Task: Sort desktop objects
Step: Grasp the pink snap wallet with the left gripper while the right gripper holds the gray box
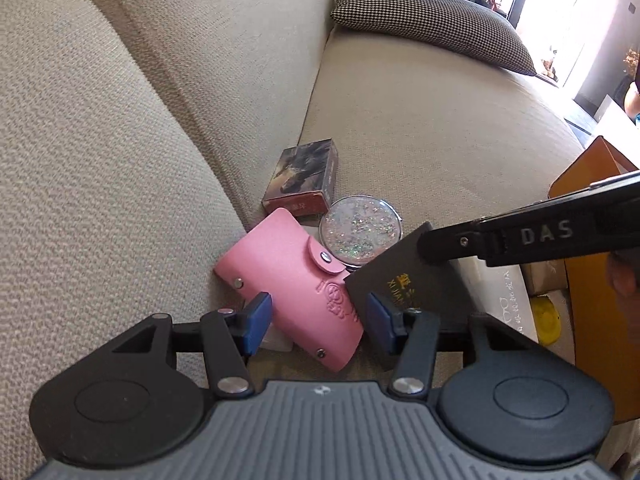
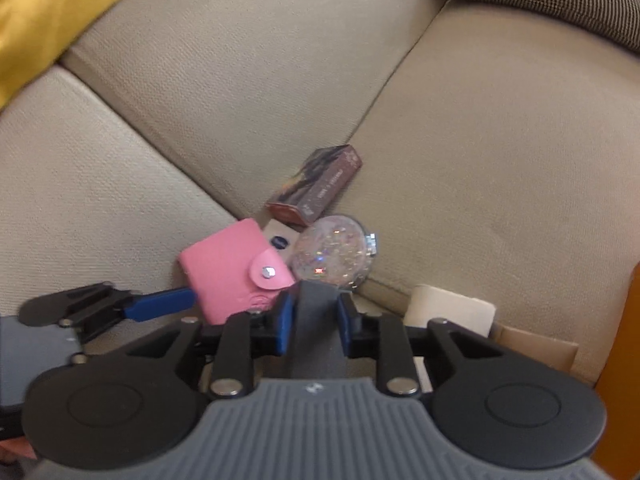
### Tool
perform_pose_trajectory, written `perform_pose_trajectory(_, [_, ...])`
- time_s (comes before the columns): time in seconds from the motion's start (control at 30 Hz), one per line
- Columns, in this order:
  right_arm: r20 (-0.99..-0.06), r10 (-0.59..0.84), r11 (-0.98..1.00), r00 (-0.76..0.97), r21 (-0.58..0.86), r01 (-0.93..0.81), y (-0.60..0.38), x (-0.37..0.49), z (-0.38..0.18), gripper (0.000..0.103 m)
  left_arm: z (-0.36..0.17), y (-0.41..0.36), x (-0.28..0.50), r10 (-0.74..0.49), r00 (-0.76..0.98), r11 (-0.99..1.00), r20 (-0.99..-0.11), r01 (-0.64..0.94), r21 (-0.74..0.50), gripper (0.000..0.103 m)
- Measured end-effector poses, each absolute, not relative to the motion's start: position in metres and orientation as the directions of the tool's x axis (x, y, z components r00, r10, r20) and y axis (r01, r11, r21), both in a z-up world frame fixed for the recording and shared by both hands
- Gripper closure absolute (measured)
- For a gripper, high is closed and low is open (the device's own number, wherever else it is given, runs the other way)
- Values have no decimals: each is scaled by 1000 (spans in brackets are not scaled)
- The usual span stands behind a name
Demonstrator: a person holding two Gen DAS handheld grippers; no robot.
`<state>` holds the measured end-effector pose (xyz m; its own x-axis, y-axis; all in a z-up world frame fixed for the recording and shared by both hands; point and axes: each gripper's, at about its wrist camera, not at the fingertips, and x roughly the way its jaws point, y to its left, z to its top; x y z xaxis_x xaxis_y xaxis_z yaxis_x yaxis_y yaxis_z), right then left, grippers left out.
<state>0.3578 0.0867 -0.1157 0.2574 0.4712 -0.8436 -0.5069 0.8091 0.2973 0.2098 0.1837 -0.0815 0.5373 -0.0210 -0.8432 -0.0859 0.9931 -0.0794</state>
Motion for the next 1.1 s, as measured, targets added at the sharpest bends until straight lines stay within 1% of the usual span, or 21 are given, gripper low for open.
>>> perform_pose_trajectory(0.1, [-840, 480, 807, 253, 309, -503, 85, 357, -114, 77, -78, 187, 207, -21, 544, 993, -839, -88, -82, 41])
perform_pose_trajectory(0.23, [-820, 533, 784, 211, 384, -489, 79, 351, -107, 79, -76, 191, 206, -33, 551, 990, -834, -96, -102, 41])
perform_pose_trajectory(0.37, [-832, 514, 788, 210, 361, -498, 87, 347, -110, 79, -78, 188, 208, -46, 544, 990, -838, -85, -110, 41])
perform_pose_trajectory(0.47, [-838, 506, 792, 207, 356, -495, 89, 346, -112, 72, -79, 185, 208, -44, 539, 992, -841, -76, -101, 41])
perform_pose_trajectory(0.63, [-834, 516, 795, 195, 381, -472, 80, 343, -118, 70, -83, 188, 204, -40, 526, 991, -849, -86, -100, 41])
perform_pose_trajectory(0.7, [-844, 504, 808, 186, 383, -448, 76, 343, -127, 66, -84, 189, 204, -34, 523, 990, -852, -96, -99, 41])
perform_pose_trajectory(0.8, [-868, 468, 835, 169, 371, -407, 73, 344, -145, 64, -81, 192, 200, -29, 525, 989, -851, -107, -100, 41])
perform_pose_trajectory(0.87, [-868, 471, 842, 158, 389, -374, 68, 346, -156, 59, -79, 194, 196, -26, 529, 987, -848, -123, -107, 41])
perform_pose_trajectory(0.97, [-859, 491, 845, 147, 428, -321, 59, 345, -165, 56, -80, 202, 192, -46, 518, 973, -854, -169, -156, 41])
perform_pose_trajectory(1.03, [-859, 494, 846, 132, 441, -299, 58, 341, -169, 53, -84, 208, 193, -84, 516, 960, -852, -187, -208, 41])
perform_pose_trajectory(1.1, [-852, 503, 843, 146, 445, -303, 58, 336, -170, 50, -88, 211, 196, -104, 514, 950, -851, -201, -238, 41])
